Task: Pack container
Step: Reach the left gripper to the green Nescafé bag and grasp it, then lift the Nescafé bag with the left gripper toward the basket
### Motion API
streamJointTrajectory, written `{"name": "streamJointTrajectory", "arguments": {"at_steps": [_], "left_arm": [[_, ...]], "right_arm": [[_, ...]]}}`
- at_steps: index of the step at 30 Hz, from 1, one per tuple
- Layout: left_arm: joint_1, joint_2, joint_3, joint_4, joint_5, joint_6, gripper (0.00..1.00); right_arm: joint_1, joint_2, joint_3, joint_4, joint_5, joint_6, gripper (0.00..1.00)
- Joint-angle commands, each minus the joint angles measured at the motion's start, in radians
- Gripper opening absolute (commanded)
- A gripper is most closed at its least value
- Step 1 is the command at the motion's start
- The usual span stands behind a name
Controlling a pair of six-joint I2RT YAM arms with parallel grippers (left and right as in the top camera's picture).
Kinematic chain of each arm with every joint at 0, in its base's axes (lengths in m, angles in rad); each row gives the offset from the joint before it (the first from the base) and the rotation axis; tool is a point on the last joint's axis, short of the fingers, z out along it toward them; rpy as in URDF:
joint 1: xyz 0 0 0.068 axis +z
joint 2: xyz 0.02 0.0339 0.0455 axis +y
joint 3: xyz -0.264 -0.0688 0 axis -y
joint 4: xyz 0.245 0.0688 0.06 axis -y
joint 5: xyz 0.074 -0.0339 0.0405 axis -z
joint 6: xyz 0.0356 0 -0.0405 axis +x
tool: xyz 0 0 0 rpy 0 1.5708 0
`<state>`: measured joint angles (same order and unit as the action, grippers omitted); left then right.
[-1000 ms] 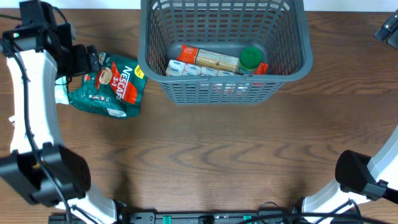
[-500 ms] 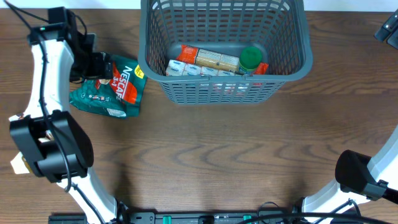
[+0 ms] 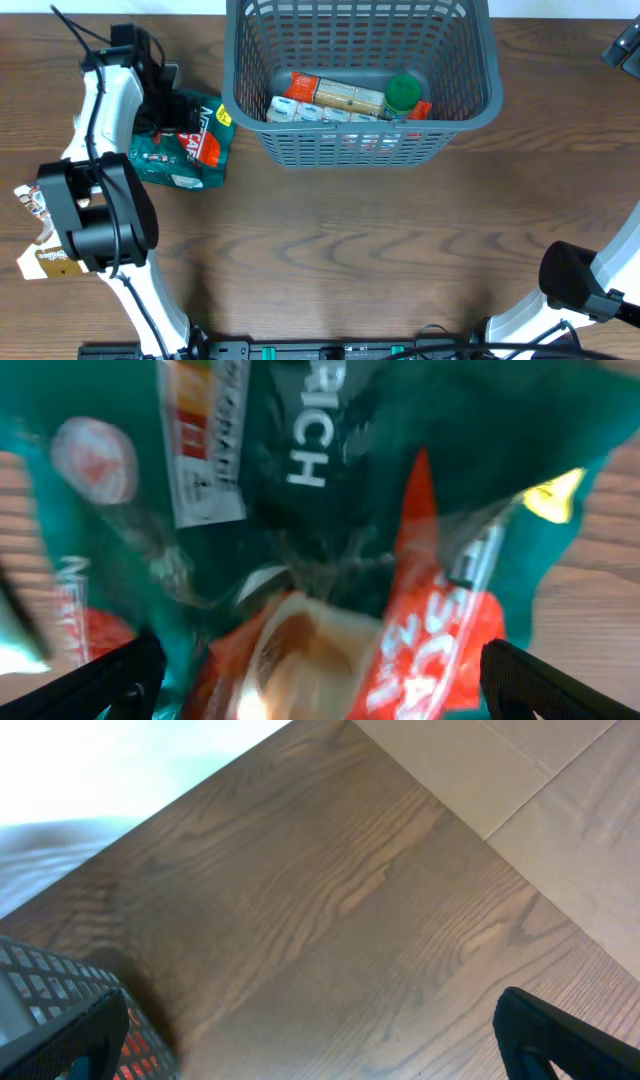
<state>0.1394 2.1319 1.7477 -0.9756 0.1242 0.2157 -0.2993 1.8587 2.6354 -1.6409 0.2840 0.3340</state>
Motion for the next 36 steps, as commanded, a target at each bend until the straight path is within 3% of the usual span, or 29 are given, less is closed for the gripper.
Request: {"name": "streamJointTrajectory", "arguments": {"at_steps": [1, 10, 12, 14, 15, 26, 36], "left_arm": [[-0.001, 0.052, -0.055, 0.011, 0.004, 0.012, 0.99], [-0.001, 0.080, -0.177, 0.062, 0.004, 0.008, 0.97], [-0.001, 0.080, -0.190, 0.061, 0.004, 0.009, 0.68], [-0.001, 0.080, -0.203, 0.057, 0.004, 0.009, 0.11], [-0.001, 0.080, -0.207, 0.057, 0.005, 0.009, 0.06], [-0.001, 0.047, -0.192, 0.027, 0.008, 0.012, 0.06], [-0.001, -0.212, -0.007, 0.011, 0.007, -0.034, 0.06]], "right_arm": [[0.000, 0.005, 0.001, -0.002, 0.003, 0.017, 0.99], [0.000, 0.005, 0.001, -0.002, 0.003, 0.017, 0.99], [0.000, 0.005, 0.001, -0.002, 0.003, 0.017, 0.99], [0.000, 0.005, 0.001, -0.002, 0.003, 0.017, 0.99], [0.000, 0.005, 0.001, -0.002, 0.003, 0.017, 0.99], [0.000, 0.005, 0.001, -0.002, 0.003, 0.017, 0.99], [0.000, 0.005, 0.001, -0.002, 0.003, 0.017, 0.99]]}}
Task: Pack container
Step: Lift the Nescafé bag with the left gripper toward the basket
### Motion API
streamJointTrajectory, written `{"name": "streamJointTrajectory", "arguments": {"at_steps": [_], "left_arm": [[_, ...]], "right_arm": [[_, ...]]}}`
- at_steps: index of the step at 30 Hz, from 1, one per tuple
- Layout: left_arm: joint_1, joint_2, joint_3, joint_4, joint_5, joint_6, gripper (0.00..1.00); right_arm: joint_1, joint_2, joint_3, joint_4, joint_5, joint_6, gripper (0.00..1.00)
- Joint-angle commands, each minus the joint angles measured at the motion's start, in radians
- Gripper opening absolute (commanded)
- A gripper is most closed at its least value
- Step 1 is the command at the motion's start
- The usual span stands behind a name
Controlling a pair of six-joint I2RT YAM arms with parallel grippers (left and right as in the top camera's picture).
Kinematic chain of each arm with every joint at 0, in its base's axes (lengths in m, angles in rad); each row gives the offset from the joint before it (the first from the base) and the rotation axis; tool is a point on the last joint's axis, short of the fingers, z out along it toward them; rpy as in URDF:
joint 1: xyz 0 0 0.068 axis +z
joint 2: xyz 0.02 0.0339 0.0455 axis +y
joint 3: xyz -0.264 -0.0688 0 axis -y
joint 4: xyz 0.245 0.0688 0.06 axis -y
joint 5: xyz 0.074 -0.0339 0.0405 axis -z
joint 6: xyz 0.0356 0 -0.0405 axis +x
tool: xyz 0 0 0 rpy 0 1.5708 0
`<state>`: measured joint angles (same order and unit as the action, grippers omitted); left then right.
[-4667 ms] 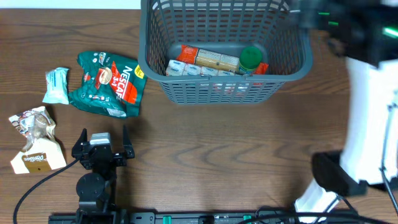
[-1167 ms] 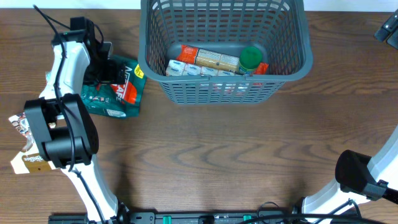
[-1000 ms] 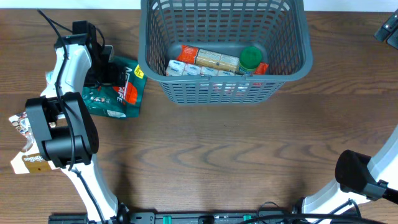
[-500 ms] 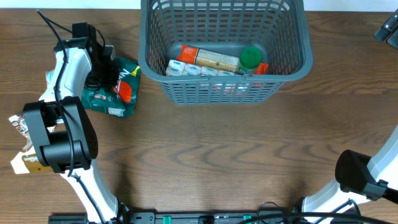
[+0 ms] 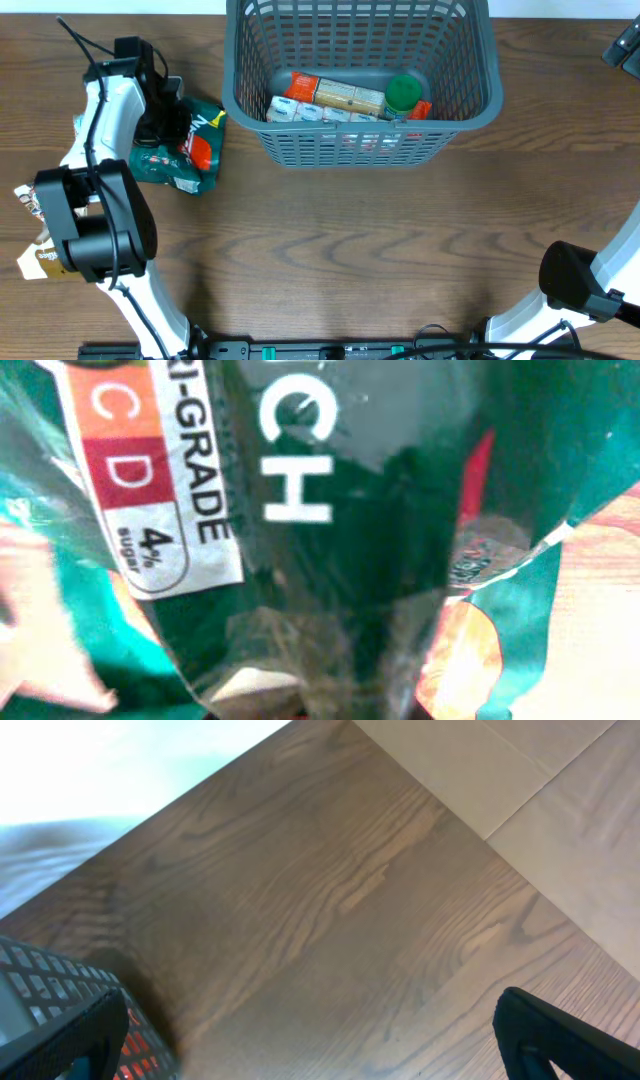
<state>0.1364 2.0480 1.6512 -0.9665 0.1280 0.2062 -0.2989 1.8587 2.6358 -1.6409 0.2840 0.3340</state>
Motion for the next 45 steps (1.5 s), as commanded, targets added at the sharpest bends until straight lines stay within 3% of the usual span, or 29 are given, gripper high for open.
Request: {"name": "streamJointTrajectory", "arguments": {"at_steps": [1, 13, 21, 25, 32, 45], "left_arm": [[0.002, -0.160, 0.109, 0.002, 0.002, -0.024, 0.06], [-0.008, -0.564, 0.306, 0.026, -0.006, -0.027, 0.06], [-0.136, -0.711, 0.333, 0.171, 0.220, 0.004, 0.05], [-0.227, -0.690, 0.333, 0.266, 0.332, 0.038, 0.06], [-0.396, -0.562, 0.333, 0.426, 0.335, 0.055, 0.06], [-0.517, -0.242, 0.333, 0.436, 0.332, 0.050, 0.06]], "right_arm": [[-0.001, 0.005, 0.001, -0.002, 0.003, 0.017, 0.99], [-0.001, 0.005, 0.001, -0.002, 0.003, 0.017, 0.99], [-0.001, 0.005, 0.001, -0.002, 0.003, 0.017, 0.99], [-0.001, 0.005, 0.001, -0.002, 0.003, 0.017, 0.99], [-0.001, 0.005, 0.001, -0.002, 0.003, 0.017, 0.99], [-0.001, 0.005, 0.001, -0.001, 0.003, 0.017, 0.99]]}}
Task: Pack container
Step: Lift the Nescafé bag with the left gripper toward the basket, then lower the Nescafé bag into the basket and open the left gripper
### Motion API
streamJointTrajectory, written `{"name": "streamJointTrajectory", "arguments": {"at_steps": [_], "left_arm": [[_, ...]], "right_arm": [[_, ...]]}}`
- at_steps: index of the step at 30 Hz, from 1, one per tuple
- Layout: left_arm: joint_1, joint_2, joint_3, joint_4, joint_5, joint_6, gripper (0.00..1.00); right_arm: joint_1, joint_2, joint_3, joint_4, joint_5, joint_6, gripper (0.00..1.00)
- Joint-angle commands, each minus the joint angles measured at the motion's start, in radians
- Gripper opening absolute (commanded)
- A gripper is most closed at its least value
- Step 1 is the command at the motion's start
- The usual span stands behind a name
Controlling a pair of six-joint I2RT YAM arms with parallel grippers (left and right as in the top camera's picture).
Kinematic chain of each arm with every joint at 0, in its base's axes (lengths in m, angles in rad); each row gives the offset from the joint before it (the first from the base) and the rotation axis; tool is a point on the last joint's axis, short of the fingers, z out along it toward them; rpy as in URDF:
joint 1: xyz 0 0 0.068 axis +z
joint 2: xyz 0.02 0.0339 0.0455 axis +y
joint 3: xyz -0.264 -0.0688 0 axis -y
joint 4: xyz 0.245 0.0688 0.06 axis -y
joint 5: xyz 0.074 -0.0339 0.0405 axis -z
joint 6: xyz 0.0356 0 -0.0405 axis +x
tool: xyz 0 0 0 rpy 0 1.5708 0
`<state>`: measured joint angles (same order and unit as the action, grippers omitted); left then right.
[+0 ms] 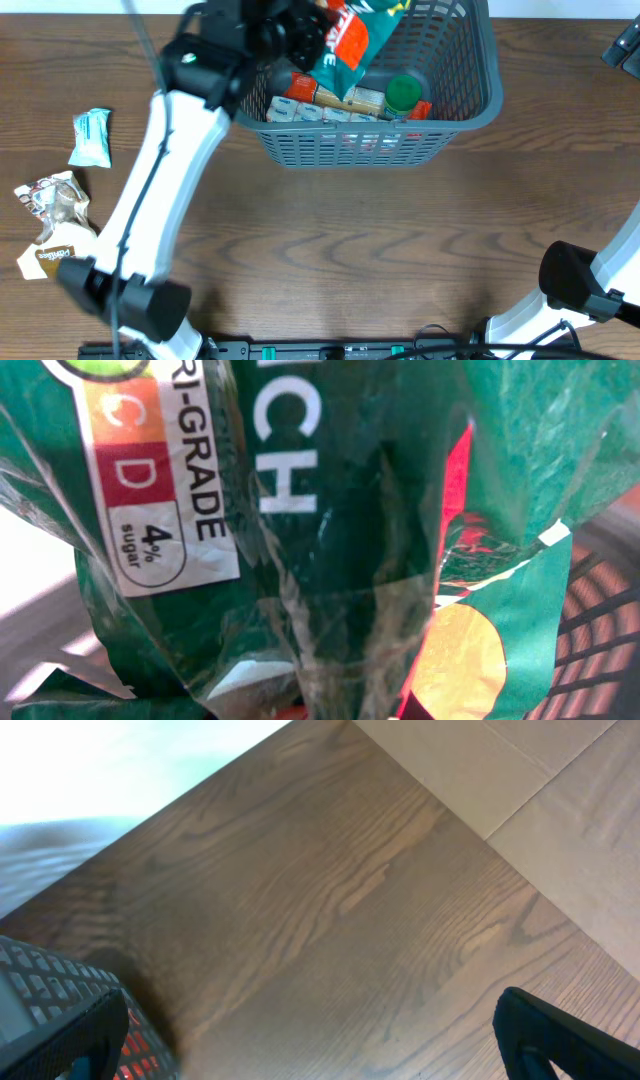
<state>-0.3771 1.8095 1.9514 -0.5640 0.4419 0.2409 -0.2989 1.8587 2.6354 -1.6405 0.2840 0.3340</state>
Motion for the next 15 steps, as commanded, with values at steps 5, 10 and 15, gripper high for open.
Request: {"name": "streamJointTrajectory", "arguments": {"at_steps": [5, 10, 15], "left_arm": [[-0.007, 0.085, 0.033, -0.069, 0.018, 0.016, 0.06], [-0.007, 0.169, 0.033, -0.154, 0.018, 0.017, 0.06], [-0.007, 0.225, 0.033, -0.205, 0.017, 0.016, 0.06]], "right_arm": [[-0.001, 0.005, 0.001, -0.002, 0.003, 0.017, 0.99], [-0.001, 0.005, 0.001, -0.002, 0.003, 0.017, 0.99], [-0.001, 0.005, 0.001, -0.002, 0.003, 0.017, 0.99]]}}
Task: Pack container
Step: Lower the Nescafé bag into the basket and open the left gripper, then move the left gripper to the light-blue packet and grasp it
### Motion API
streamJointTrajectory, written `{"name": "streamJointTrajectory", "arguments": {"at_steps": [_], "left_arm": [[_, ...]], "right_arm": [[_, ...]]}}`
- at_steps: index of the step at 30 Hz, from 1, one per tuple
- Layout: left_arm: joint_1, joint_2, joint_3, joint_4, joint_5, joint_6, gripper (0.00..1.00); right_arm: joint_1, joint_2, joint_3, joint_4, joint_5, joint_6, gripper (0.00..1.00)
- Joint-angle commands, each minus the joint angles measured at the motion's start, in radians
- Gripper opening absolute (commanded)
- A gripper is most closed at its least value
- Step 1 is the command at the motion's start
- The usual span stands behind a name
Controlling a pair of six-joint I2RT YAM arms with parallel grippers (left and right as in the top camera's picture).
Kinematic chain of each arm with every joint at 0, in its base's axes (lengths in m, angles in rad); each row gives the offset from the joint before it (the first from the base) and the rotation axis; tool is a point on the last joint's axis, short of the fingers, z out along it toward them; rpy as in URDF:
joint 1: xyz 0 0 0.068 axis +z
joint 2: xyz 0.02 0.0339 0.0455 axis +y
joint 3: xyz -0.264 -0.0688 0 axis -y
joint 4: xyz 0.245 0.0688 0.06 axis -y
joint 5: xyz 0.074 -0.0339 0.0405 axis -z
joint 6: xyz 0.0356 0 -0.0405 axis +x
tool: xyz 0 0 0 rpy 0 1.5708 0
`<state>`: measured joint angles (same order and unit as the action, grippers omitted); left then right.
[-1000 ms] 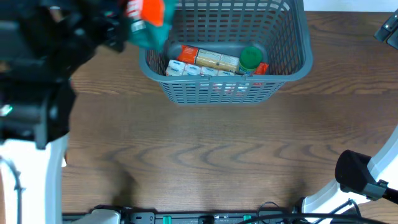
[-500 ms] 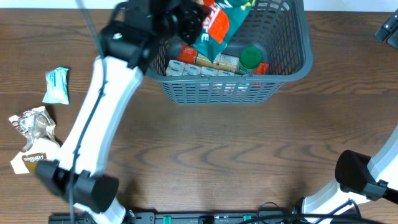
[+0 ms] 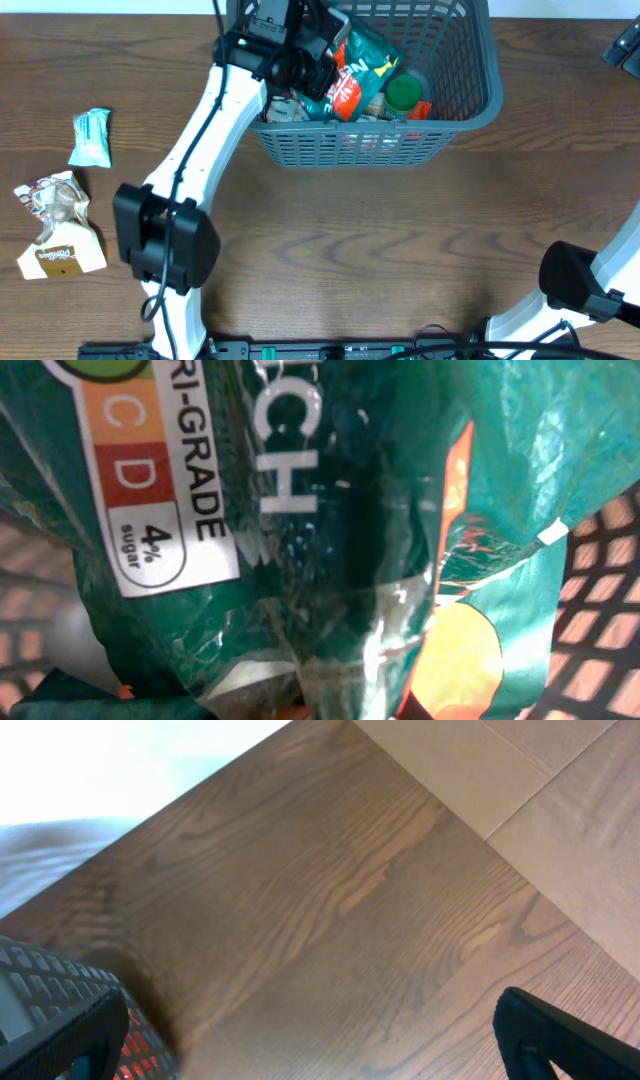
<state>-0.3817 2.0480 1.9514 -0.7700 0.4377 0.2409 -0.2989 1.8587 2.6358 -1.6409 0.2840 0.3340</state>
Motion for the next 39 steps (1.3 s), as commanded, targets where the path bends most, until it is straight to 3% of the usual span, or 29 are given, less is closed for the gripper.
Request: {"name": "streamJointTrajectory", "arguments": {"at_steps": [1, 7, 8, 10, 11, 21, 25, 33, 39], "left_arm": [[-0.002, -0.008, 0.033, -0.009, 0.021, 0.016, 0.06], [-0.002, -0.006, 0.033, -0.022, -0.020, 0.016, 0.06], [-0.002, -0.006, 0.033, -0.023, -0.020, 0.016, 0.13], [-0.003, -0.006, 0.034, -0.021, -0.019, 0.016, 0.74], [-0.003, -0.009, 0.034, -0.018, -0.019, 0.016, 0.98], [-0.003, -0.164, 0.140, -0.011, -0.045, -0.048, 0.99], [-0.003, -0.284, 0.187, -0.023, -0.246, -0.098, 0.99], [0.074, -0.512, 0.207, -0.189, -0.805, -0.241, 0.99], [0.282, -0.552, 0.206, -0.410, -0.894, -0.463, 0.99]], "right_arm": [[-0.001, 0.005, 0.001, -0.002, 0.003, 0.017, 0.99], [-0.001, 0.005, 0.001, -0.002, 0.003, 0.017, 0.99], [-0.001, 0.005, 0.001, -0.002, 0.003, 0.017, 0.99], [-0.001, 0.005, 0.001, -0.002, 0.003, 0.017, 0.99], [-0.001, 0.005, 0.001, -0.002, 0.003, 0.017, 0.99], [-0.001, 0.005, 0.001, -0.002, 0.003, 0.017, 0.99], [-0.001, 0.005, 0.001, -0.002, 0.003, 0.017, 0.99], [-0.001, 0.005, 0.001, -0.002, 0.003, 0.017, 0.99], [-0.001, 0.005, 0.001, -0.002, 0.003, 0.017, 0.99]]}}
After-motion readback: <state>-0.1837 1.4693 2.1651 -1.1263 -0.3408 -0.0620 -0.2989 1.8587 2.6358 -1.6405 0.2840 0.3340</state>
